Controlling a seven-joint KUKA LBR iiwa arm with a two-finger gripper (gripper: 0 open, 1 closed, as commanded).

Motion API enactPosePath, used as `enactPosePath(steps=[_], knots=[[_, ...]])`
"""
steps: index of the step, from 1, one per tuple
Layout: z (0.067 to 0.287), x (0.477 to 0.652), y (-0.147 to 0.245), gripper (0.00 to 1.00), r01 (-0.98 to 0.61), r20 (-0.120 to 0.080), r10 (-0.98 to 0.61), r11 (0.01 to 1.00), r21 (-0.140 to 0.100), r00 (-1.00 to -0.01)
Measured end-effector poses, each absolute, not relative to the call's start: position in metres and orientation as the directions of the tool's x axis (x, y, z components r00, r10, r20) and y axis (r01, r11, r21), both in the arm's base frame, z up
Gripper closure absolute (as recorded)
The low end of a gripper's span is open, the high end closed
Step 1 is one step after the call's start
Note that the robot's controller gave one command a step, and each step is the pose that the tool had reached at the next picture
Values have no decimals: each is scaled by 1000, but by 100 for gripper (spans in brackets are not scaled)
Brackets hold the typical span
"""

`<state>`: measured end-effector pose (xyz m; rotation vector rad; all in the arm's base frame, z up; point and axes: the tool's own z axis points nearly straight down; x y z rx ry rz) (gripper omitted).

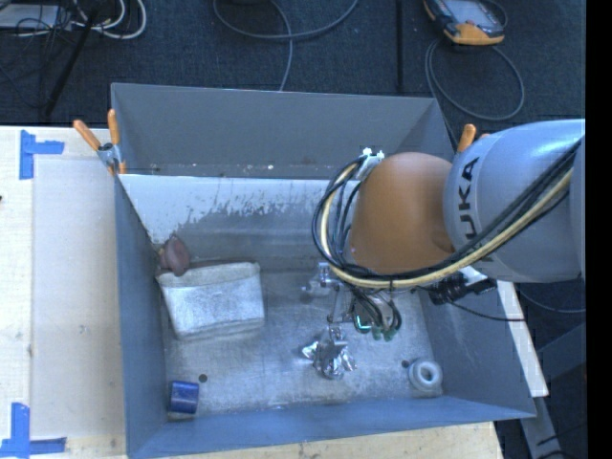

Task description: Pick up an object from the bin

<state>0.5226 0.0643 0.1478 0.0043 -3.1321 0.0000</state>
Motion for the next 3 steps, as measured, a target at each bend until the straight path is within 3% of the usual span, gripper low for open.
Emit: enactPosePath(steps=[1, 2, 3], knots=[[71, 539, 30, 0, -179, -2, -179, 984, 2, -984], [74, 540, 29, 100, -175, -5, -175, 985, 1, -985], [286, 523, 42, 100, -361, -9, -361, 933, -2, -933]])
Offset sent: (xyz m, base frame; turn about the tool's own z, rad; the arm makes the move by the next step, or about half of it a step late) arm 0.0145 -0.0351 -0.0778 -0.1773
